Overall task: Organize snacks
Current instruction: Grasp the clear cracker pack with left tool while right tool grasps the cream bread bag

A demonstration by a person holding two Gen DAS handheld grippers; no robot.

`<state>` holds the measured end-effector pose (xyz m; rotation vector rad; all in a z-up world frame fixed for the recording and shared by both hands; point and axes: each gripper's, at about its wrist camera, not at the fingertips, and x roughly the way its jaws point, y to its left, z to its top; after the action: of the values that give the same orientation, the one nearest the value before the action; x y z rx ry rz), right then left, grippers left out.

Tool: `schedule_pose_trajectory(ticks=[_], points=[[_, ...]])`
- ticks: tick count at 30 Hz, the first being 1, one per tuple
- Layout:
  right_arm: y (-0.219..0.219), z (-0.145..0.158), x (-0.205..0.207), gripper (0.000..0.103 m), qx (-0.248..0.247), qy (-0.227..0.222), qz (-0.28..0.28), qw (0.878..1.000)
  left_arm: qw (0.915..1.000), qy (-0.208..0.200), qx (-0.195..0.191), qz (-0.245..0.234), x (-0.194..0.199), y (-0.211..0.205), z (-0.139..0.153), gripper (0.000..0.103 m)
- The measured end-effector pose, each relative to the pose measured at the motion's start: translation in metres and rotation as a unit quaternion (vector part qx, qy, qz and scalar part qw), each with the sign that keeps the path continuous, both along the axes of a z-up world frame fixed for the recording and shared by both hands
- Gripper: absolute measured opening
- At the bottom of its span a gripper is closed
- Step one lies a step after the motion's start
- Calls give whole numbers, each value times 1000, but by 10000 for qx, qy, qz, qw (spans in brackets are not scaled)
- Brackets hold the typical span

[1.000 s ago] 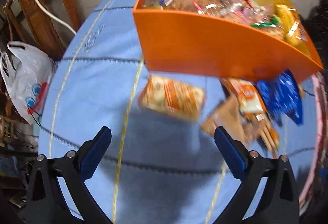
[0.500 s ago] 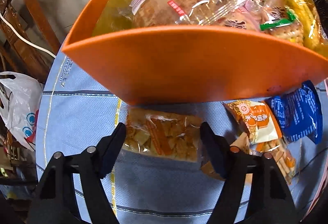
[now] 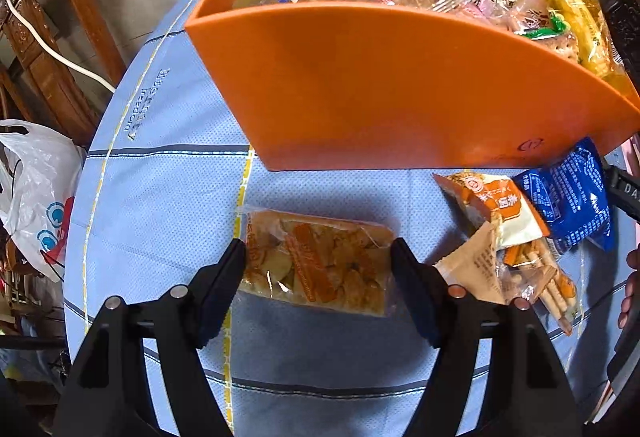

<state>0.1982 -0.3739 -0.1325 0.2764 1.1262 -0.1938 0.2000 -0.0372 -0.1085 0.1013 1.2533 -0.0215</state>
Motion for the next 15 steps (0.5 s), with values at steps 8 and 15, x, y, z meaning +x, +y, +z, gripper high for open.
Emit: schedule_pose_trajectory(ticks=[8, 15], points=[[-12, 13, -31, 36, -26, 99, 199, 9997, 10000, 38, 1, -27, 3, -8, 10, 71], [0, 60, -87, 36, 424, -462, 525, 9967, 9998, -125, -110, -64, -14, -9, 36, 71]])
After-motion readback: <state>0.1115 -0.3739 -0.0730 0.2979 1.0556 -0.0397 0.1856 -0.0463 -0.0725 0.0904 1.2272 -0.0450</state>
